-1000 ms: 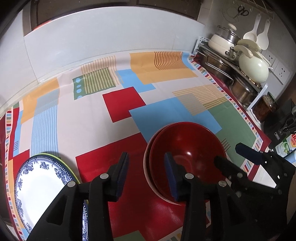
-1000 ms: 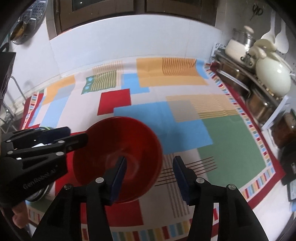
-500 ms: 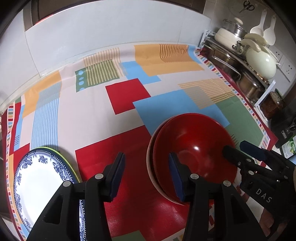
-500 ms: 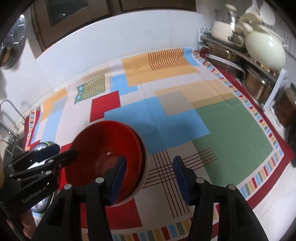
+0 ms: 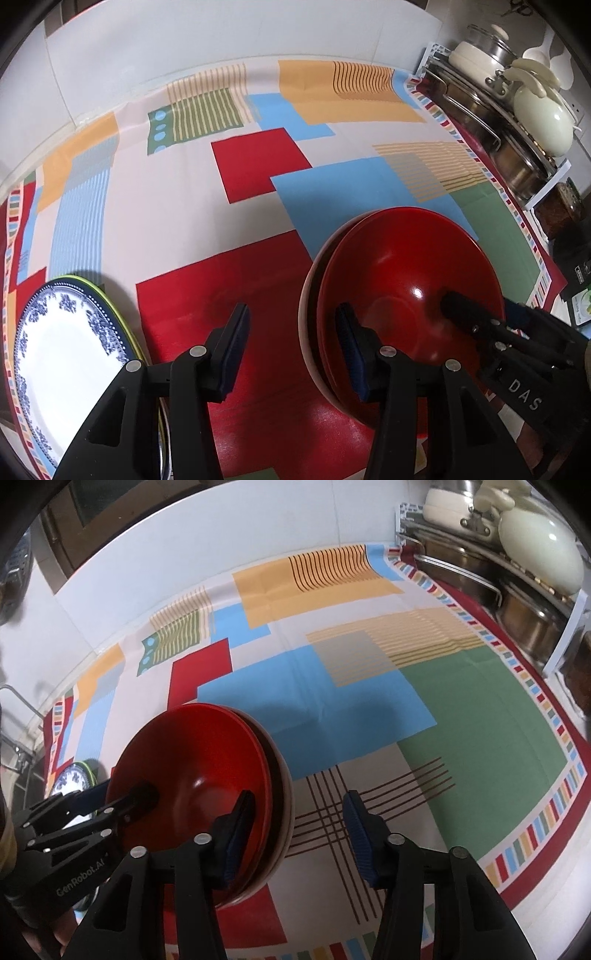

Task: Organize plates and bowls
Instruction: 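Carry the nested bowls with both grippers over the plate stack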

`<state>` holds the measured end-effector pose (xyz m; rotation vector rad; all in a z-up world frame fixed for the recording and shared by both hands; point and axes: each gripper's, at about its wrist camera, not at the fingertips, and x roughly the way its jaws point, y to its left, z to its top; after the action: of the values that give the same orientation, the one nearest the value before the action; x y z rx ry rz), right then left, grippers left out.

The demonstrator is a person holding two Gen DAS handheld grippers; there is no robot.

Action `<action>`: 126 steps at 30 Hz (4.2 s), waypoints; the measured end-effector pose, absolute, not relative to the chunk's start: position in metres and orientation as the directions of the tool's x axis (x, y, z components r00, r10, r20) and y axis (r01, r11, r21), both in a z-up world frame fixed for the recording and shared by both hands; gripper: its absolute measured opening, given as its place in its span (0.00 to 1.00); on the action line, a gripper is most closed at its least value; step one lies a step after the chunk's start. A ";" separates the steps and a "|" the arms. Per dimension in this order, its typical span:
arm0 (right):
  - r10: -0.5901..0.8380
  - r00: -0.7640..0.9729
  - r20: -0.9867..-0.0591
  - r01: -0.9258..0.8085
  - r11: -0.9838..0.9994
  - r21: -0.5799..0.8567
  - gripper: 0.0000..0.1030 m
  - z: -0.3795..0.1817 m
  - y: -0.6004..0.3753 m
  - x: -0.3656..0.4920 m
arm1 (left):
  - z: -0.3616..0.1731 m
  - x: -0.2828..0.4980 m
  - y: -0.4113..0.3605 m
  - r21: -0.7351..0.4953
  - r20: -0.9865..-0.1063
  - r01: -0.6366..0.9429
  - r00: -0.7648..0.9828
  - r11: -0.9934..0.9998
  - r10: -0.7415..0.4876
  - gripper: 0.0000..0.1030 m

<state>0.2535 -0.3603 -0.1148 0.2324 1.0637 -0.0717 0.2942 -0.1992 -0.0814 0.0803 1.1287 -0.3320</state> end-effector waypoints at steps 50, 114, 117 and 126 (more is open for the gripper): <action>0.149 0.496 -0.855 0.061 0.977 0.206 0.26 -0.068 -0.284 0.258 | -0.023 0.278 -0.119 -0.197 -0.863 0.167 0.439 0.966 -0.252 0.24; 0.232 0.343 -0.910 -0.114 0.972 0.205 0.26 -0.116 -0.070 0.257 | -0.069 0.259 0.083 -0.201 -0.910 -0.024 0.376 0.979 -0.177 0.24; 0.231 0.339 -0.912 -0.105 0.973 0.208 0.26 -0.118 -0.070 0.257 | -0.070 0.260 0.084 -0.211 -0.908 -0.017 0.375 0.977 -0.189 0.24; 0.234 0.364 -0.901 -0.101 0.972 0.212 0.28 -0.118 -0.071 0.253 | -0.065 0.254 0.086 -0.178 -0.893 0.006 0.420 0.984 -0.164 0.38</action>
<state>0.2529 -0.0706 -0.1183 0.1278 1.1794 0.2162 0.2543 0.0859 -0.0649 -0.1561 1.1336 -0.1067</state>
